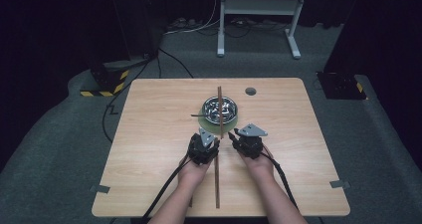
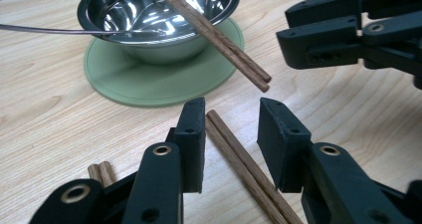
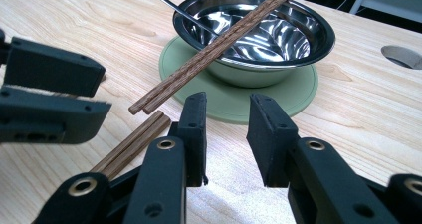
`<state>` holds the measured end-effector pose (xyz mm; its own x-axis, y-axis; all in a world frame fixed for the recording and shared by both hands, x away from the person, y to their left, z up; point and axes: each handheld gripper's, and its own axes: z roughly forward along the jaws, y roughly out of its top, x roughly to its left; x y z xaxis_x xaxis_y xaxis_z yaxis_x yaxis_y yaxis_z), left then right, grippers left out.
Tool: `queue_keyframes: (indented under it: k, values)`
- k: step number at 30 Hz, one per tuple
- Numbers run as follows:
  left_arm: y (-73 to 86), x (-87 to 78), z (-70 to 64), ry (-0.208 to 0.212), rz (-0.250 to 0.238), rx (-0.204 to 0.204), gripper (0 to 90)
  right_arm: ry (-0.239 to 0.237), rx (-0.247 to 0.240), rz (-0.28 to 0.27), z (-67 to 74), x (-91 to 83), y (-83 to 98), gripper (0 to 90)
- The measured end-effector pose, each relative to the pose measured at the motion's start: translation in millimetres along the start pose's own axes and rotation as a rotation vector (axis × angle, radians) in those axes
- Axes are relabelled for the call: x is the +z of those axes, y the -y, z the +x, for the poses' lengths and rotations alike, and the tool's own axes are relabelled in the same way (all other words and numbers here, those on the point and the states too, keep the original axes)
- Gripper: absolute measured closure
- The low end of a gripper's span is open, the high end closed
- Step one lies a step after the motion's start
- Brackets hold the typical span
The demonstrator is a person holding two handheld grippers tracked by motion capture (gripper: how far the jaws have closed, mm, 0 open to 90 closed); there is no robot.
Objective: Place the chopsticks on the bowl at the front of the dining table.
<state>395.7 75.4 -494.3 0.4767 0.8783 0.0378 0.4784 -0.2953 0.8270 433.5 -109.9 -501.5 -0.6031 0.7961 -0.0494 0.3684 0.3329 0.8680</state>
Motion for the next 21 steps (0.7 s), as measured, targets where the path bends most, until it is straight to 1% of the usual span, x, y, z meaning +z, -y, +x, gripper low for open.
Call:
queue_keyframes:
  k: [3, 4, 5, 6, 10, 14, 19, 20, 21]
  values:
    - [0.0, -0.6, -1.9, -0.001, 0.001, 0.009, 63.9, -0.004, 0.008, 0.003, -0.8, -0.1, 0.2, 67.0]
    - [0.2, -0.7, -3.0, 0.004, 0.002, 0.001, 67.7, -0.005, 0.009, 0.003, -1.1, -0.1, 0.4, 66.5]
    - [0.0, -0.9, -3.2, 0.009, 0.005, 0.014, 68.3, -0.005, 0.009, 0.003, -1.1, -0.1, 0.4, 66.5]
    - [-0.1, -1.1, -4.3, 0.012, 0.009, 0.015, 68.3, -0.005, 0.008, 0.003, -1.1, 0.0, 0.4, 66.5]
    - [0.1, -0.9, -7.5, 0.006, -0.005, 0.024, 70.9, -0.006, 0.01, 0.003, -1.2, -0.1, 0.5, 66.5]
    - [0.3, 0.8, -8.0, 0.011, -0.012, 0.014, 74.3, -0.008, 0.012, 0.002, -1.4, -0.2, 0.5, 66.5]
    - [0.0, 3.4, -8.0, 0.012, -0.001, 0.018, 76.2, -0.008, 0.009, 0.004, -1.1, 0.0, 0.5, 66.5]
    - [0.3, 4.2, -8.8, 0.009, 0.002, 0.01, 76.9, -0.005, 0.003, 0.004, -1.0, 0.4, 0.6, 66.5]
    - [0.1, 5.4, -8.7, 0.009, -0.001, 0.012, 77.5, -0.004, 0.011, 0.005, -0.2, 0.4, 0.7, 66.5]
